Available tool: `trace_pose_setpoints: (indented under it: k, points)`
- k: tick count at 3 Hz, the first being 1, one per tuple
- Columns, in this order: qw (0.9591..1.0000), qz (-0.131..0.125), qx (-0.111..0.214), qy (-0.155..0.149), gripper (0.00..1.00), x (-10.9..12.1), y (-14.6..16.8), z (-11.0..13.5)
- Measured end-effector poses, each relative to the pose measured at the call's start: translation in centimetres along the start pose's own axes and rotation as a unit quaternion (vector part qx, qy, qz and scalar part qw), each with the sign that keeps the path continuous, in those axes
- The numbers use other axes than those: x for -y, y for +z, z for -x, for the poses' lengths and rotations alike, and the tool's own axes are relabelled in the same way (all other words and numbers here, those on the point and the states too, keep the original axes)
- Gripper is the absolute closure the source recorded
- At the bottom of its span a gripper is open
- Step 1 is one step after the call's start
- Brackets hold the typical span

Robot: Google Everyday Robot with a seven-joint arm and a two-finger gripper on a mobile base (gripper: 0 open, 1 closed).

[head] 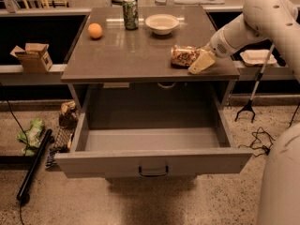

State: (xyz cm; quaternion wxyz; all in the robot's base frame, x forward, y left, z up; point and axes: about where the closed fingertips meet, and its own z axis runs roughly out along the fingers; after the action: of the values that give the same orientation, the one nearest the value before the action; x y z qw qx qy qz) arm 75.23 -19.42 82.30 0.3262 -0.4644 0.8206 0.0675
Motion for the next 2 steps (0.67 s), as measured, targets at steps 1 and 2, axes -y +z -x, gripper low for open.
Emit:
trace_pose_setpoints:
  k: [1,2]
  points:
    - [0.9998,0.005,0.017,-0.011,0.71,-0.3,-0.8,1.7]
    - [0.9993,0.015,0.027,-0.022,0.94,-0.8,-1.1,3.2]
